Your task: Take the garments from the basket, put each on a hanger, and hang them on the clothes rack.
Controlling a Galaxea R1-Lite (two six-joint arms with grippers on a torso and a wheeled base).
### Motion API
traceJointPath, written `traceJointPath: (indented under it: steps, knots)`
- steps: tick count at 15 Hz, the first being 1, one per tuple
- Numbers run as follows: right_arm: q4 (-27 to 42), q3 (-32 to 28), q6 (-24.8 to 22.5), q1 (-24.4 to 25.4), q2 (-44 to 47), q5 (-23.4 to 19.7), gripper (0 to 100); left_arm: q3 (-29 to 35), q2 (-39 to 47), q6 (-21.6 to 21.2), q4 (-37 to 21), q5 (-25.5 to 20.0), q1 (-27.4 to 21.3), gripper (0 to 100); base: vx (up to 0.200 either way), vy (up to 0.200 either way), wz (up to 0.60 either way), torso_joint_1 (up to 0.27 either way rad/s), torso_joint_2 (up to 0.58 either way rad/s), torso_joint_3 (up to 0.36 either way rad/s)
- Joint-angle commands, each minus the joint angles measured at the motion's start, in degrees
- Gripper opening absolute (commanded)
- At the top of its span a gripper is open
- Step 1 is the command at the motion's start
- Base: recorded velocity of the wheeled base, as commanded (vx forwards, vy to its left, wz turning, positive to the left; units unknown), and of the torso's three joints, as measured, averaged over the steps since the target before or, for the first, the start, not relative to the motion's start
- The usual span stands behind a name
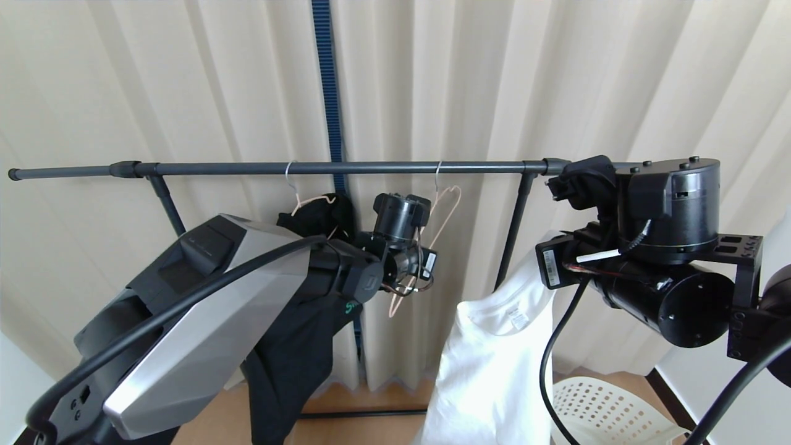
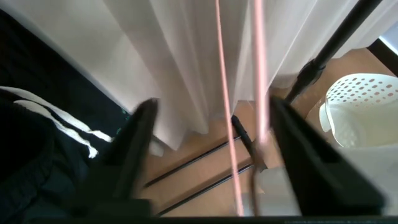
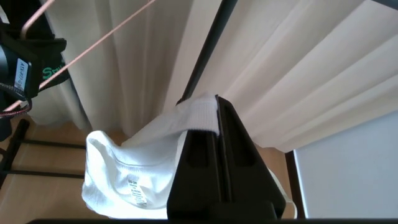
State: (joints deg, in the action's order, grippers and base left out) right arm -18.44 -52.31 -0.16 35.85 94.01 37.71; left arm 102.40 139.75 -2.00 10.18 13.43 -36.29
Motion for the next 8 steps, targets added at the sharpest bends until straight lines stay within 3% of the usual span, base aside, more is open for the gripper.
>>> traceJointPath:
  steps: [1, 8]
  knots:
    - [-0.01, 0.01, -0.02, 0.01, 0.38, 0.00, 0, -0.10, 0.08, 0.07, 0.02, 0.01, 0.08, 0, 0.000, 0.000, 0.00, 0.000, 0.00, 0.000]
    - [-0.01, 0.10, -0.02, 0.01, 0.73, 0.00, 0, -0.10, -1.24, 1.82, 0.19, 1.24, 0.43, 0, 0.000, 0.000, 0.00, 0.000, 0.00, 0.000]
